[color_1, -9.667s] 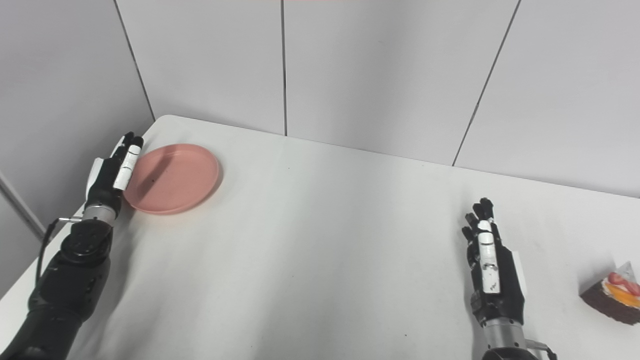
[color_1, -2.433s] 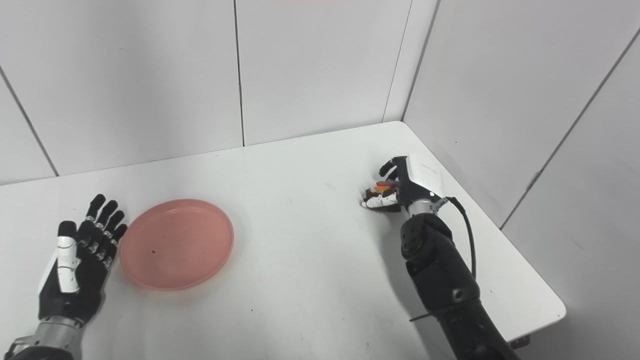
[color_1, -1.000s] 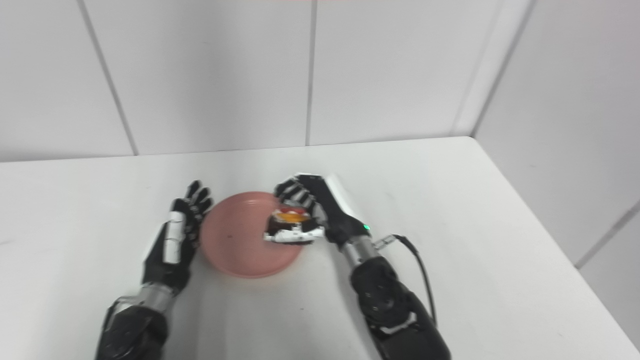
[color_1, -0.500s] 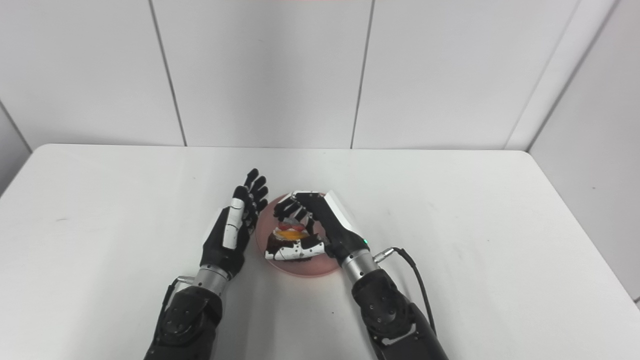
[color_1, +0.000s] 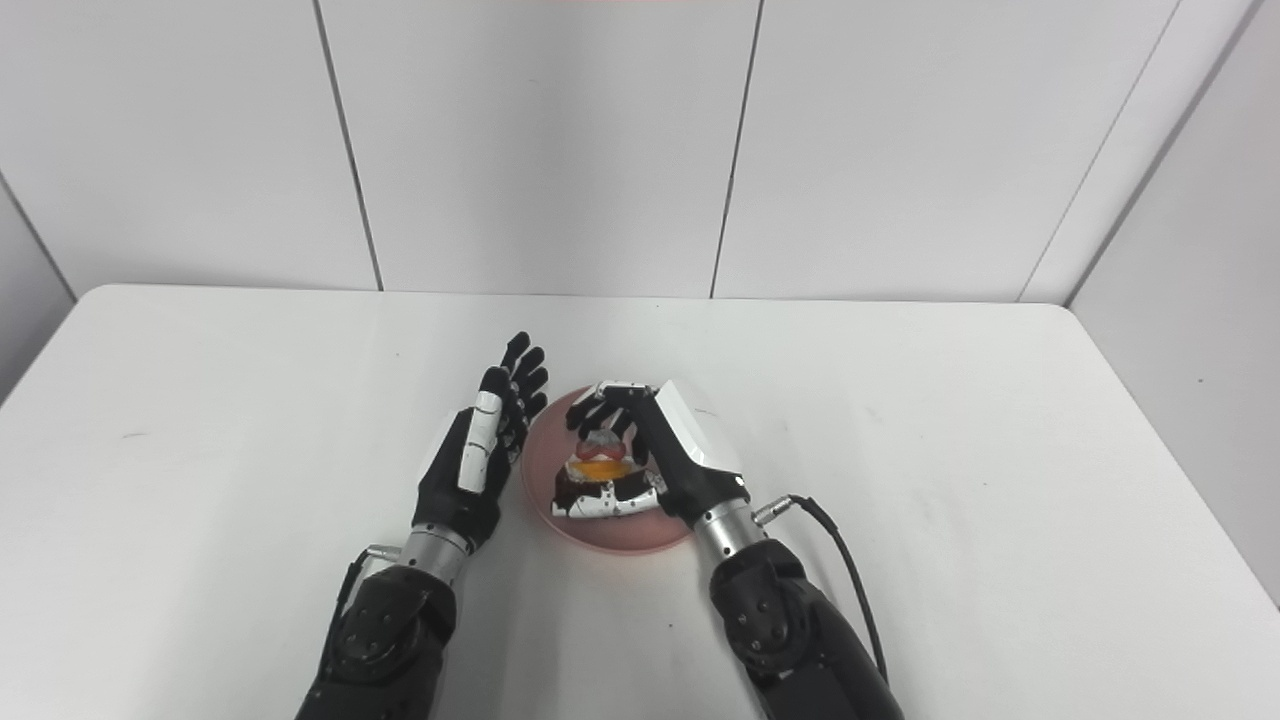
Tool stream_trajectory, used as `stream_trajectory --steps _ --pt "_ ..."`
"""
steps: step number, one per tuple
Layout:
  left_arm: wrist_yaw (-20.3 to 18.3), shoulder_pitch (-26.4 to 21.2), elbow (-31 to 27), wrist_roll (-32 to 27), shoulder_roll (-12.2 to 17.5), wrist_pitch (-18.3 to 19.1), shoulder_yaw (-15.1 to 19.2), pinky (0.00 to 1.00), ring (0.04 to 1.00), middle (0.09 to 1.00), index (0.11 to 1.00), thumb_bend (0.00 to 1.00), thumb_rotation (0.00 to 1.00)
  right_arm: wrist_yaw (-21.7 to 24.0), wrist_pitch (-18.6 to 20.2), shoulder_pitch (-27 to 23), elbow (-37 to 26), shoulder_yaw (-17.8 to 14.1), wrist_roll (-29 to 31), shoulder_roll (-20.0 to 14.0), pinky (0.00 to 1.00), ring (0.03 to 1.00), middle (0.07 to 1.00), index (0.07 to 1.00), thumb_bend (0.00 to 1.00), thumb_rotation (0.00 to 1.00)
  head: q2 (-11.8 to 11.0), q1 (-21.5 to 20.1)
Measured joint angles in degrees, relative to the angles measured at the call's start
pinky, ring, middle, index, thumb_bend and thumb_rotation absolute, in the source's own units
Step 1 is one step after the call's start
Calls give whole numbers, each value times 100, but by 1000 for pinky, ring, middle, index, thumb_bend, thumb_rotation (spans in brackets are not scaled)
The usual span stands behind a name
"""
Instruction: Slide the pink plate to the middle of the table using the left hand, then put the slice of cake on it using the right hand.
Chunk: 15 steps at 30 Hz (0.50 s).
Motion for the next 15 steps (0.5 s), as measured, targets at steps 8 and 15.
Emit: stream_trajectory --steps 8,15 --pt "-48 1 -6 25 25 0 -43 1000 1000 1000 1000 681 1000 -428 -57 16 4 -6 -508 -64 541 605 684 497 506 75 17 -88" --pt "-34 15 -39 71 55 3 -57 1000 1000 1000 1000 719 1000 11 10 353 -369 -34 -106 -125 835 945 971 912 629 406 52 -105"
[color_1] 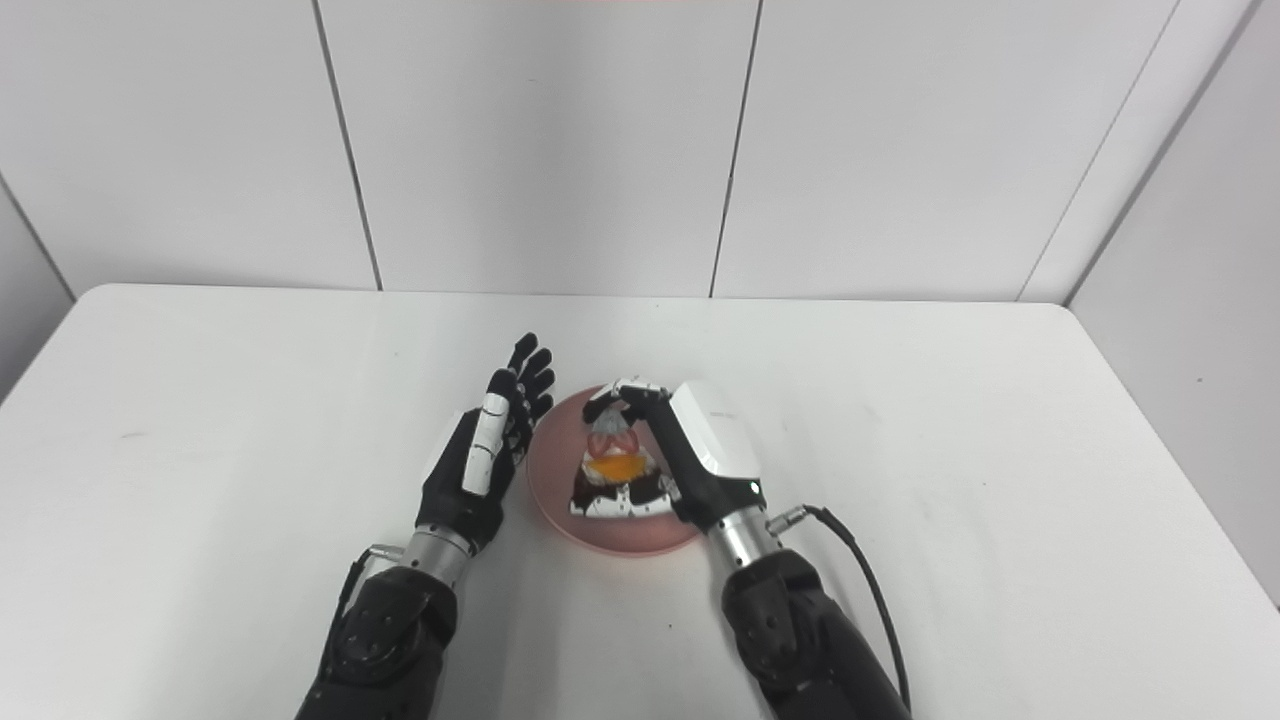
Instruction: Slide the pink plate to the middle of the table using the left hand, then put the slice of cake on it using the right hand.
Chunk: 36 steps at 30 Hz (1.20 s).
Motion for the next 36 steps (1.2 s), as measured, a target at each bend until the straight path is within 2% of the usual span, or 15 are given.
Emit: stream_trajectory --steps 3,5,8,12,14,17,19,23,25,29,32,36 --pt "58 26 -93 61 10 14 1 1000 1000 1000 1000 714 1000 278 0 113 -97 -8 255 -88 907 997 999 991 652 504 26 -44" --pt "105 53 -146 137 19 14 -1 1000 1000 1000 1000 715 1000 476 0 195 -165 -44 458 -172 911 999 1000 997 664 531 44 -44" --pt "172 62 -157 151 26 -16 34 1000 1000 1000 1000 711 1000 643 2 307 -282 -120 713 -220 902 1000 1000 1000 694 623 53 -62" --pt "314 62 -142 151 49 -203 99 1000 1000 1000 1000 737 1000 753 2 403 -286 -385 1231 -140 953 1000 1000 1000 719 717 88 -114" --pt "353 62 -151 207 84 -240 101 1000 1000 1000 1000 711 1000 739 2 408 -287 -558 1489 -58 963 998 1000 1000 734 755 115 -141" --pt "428 65 -171 289 169 -356 110 1000 1000 1000 1000 681 1000 605 3 407 -310 -929 1881 149 953 984 1000 1000 674 827 141 -167" --pt "464 66 -184 369 277 -421 116 1000 1000 1000 1000 677 1000 571 3 406 -361 -1087 2120 247 956 984 1000 1000 668 833 158 -193" --pt "497 76 -211 371 420 -462 121 1000 1000 1000 1000 669 1000 534 27 389 -390 -1224 2322 387 958 985 1000 1000 645 784 176 -237" --pt "495 82 -222 365 430 -464 126 1000 1000 1000 1000 693 1000 486 42 380 -390 -1309 2443 498 991 998 1000 1000 626 796 185 -246" --pt "487 96 -237 354 430 -463 134 1000 1000 1000 1000 696 1000 456 114 355 -377 -1422 2635 630 1000 1000 1000 1000 651 837 185 -246" --pt "474 103 -245 302 432 -461 148 1000 1000 1000 1000 707 1000 458 122 338 -350 -1489 2784 652 1000 1000 1000 1000 655 818 194 -237" --pt "473 114 -254 232 436 -452 160 1000 1000 1000 1000 699 1000 610 208 325 -275 -1557 3272 653 1000 1000 1000 1000 633 789 185 -211"
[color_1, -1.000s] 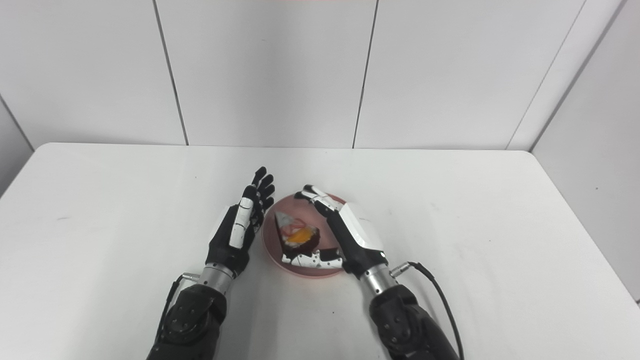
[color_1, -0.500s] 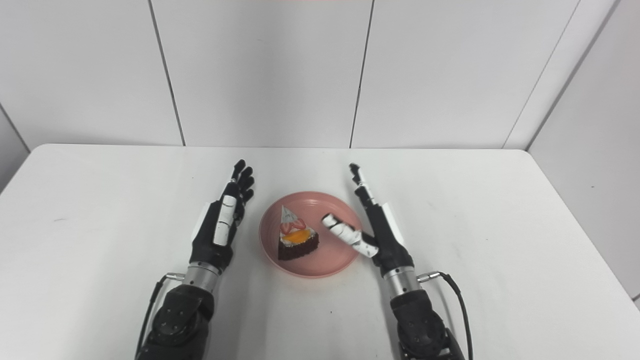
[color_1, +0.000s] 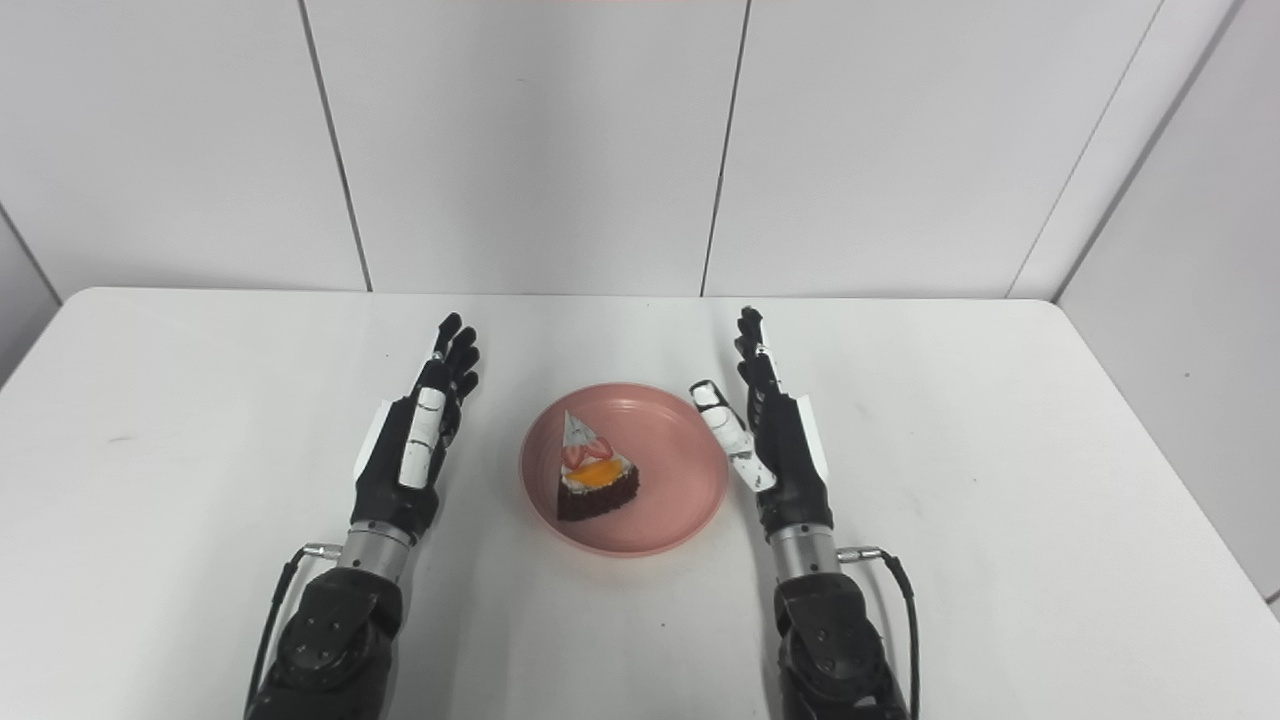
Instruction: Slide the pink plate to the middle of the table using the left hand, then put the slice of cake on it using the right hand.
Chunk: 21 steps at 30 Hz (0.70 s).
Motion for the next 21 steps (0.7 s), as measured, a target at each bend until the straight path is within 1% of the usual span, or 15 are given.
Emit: stream_trajectory --steps 2,5,6,7,8,9,13,18,21 --pt "-7 11 -7 -53 -1 12 6 1000 1000 1000 1000 698 1000 75 56 1 28 -1 170 8 1000 1000 1000 1000 612 806 0 0" --pt "-11 28 -28 -116 -3 79 18 1000 1000 1000 1000 702 1000 153 145 7 44 -14 377 25 1000 1000 1000 1000 588 815 -44 280" --pt "-10 31 -35 -123 -6 123 19 1000 1000 1000 1000 700 1000 171 171 18 45 -32 425 32 1000 1000 1000 1000 585 825 -44 281" --pt "-7 34 -43 -124 -10 151 19 1000 1000 1000 1000 698 1000 176 198 31 45 -48 464 35 1000 1000 1000 1000 590 834 -70 438" --pt "-6 40 -53 -124 -13 180 19 1000 1000 1000 1000 702 1000 177 229 45 45 -60 496 36 1000 1000 1000 1000 610 860 -70 440" --pt "-5 46 -65 -121 -17 210 17 1000 1000 1000 1000 706 1000 178 264 61 44 -69 509 36 1000 1000 1000 1000 625 880 -88 570" --pt "41 53 -68 -91 -58 250 -11 1000 1000 1000 1000 721 1000 209 369 174 41 -116 588 -1 1000 1000 1000 1000 663 913 -114 712" --pt "158 68 -72 29 -132 305 -21 1000 1000 1000 1000 706 1000 349 588 299 42 -128 705 -121 1000 1000 1000 1000 716 874 -149 844" --pt "196 74 -72 50 -183 327 -24 1000 1000 1000 1000 695 1000 385 591 304 42 -127 720 -128 1000 1000 1000 1000 707 869 -149 853"
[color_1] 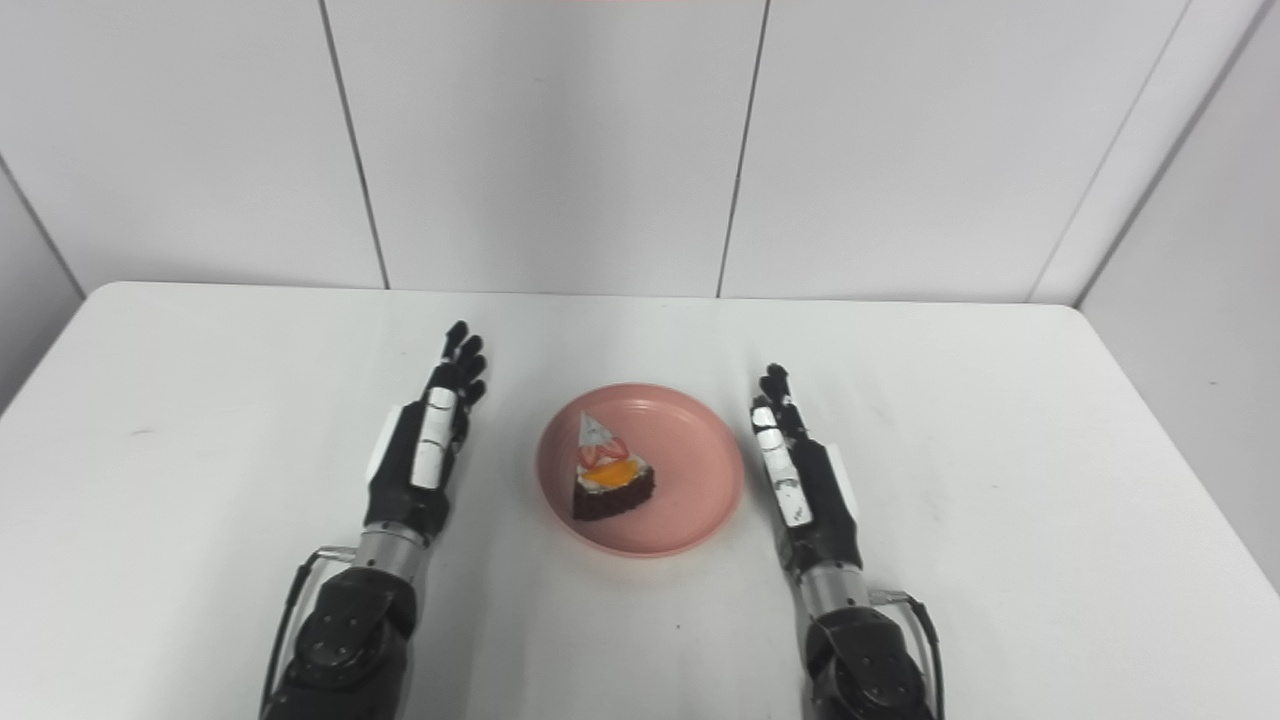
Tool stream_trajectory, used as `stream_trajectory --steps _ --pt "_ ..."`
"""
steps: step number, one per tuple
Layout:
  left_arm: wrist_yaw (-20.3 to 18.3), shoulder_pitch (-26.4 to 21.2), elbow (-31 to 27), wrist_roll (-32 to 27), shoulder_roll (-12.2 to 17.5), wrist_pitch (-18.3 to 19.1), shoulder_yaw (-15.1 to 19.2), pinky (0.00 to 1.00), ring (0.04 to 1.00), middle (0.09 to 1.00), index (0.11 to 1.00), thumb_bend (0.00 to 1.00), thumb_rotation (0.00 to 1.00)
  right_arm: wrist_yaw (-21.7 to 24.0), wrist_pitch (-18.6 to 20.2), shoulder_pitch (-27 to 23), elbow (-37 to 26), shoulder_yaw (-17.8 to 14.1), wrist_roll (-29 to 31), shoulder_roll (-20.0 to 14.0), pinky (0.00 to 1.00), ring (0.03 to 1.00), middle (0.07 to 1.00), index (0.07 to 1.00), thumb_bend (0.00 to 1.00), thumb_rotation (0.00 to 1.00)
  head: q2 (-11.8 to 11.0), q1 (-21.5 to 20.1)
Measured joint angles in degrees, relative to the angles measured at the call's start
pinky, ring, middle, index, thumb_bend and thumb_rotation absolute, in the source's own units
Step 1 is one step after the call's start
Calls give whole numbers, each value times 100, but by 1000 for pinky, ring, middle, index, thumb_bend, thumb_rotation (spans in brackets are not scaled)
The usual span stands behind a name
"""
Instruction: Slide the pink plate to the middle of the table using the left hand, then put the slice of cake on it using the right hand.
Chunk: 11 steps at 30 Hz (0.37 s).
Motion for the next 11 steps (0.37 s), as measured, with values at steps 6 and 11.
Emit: stream_trajectory --steps 6,11 --pt "174 2 9 216 -37 6 -20 1000 1000 1000 1000 672 1000 124 -2 0 20 -22 50 -22 1000 1000 1000 1000 690 868 -44 132" --pt "161 7 10 213 -47 7 -59 1000 1000 1000 1000 679 1000 214 -23 -3 62 -96 106 -94 1000 1000 1000 1000 674 856 -70 307"
